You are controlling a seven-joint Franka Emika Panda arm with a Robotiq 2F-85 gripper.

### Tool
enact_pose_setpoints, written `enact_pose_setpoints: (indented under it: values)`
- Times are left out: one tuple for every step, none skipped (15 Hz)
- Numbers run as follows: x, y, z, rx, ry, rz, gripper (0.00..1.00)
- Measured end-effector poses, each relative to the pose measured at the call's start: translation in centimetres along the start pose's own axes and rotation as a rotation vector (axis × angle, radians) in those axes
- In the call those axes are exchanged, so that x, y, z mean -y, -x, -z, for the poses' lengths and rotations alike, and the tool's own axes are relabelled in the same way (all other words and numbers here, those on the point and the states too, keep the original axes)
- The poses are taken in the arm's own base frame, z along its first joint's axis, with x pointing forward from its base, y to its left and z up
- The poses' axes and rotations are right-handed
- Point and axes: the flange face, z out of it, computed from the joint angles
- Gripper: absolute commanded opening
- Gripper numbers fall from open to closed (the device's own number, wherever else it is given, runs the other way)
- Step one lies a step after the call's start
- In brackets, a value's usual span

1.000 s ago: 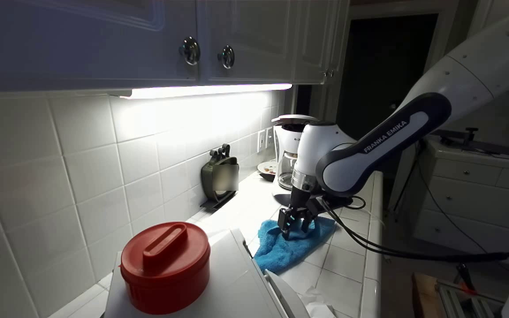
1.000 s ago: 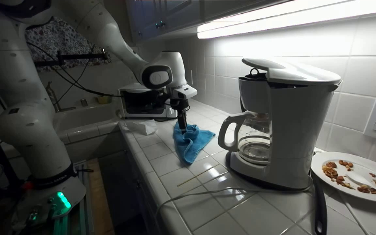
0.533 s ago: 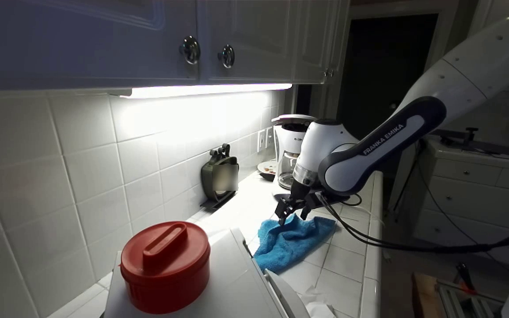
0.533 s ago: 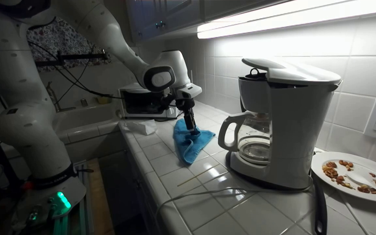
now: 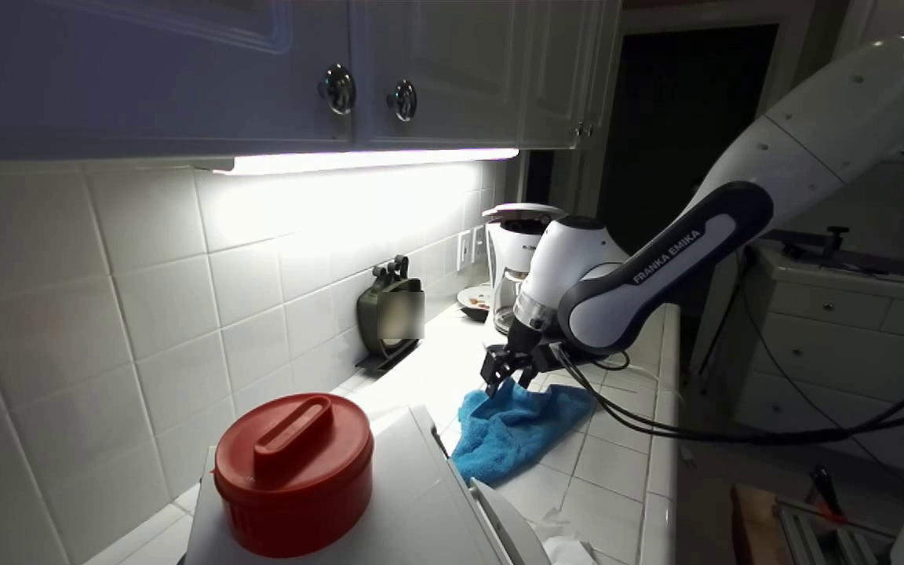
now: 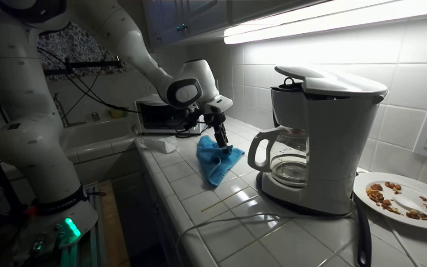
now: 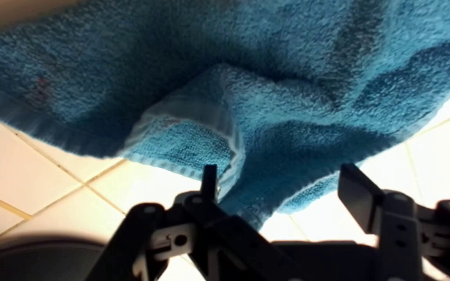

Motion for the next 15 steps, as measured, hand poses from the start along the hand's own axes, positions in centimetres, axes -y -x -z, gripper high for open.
enact_pose_setpoints:
  values:
    - [0.0, -0.2, 0.1, -0.003, -0.001, -0.003, 0.45]
    - [0.0, -0.3, 0.1, -0.006, -0.001, -0.005, 0.36]
    - [-0.1, -0.4, 0.2, -0.009, 0.000, -0.006, 0.30]
    - [-0.2, -0.6, 0.2, -0.011, 0.002, -0.008, 0.22]
    - [-0.4, -0.8, 0.1, -0.013, 0.007, -0.009, 0.66]
    - [-0.6, -0.9, 0.0, -0.015, 0.012, -0.011, 0.62]
    - [-0.8, -1.1, -0.1, -0.017, 0.018, -0.014, 0.62]
    - [-1.0, -1.3, -0.1, -0.023, 0.026, -0.018, 0.67]
    - [-1.3, -1.6, -0.1, -0.031, 0.036, -0.023, 0.75]
    - [-1.6, -1.9, 0.0, -0.041, 0.048, -0.029, 0.81]
    - [-1.9, -2.2, 0.1, -0.054, 0.062, -0.034, 0.89]
    - [-2.3, -2.5, 0.3, -0.066, 0.075, -0.040, 0.95]
    - [-2.5, -2.7, 0.4, -0.073, 0.081, -0.049, 1.00]
    - [-2.6, -2.7, 0.5, -0.074, 0.081, -0.055, 1.00]
    - [-2.6, -2.7, 0.7, -0.073, 0.082, -0.056, 1.00]
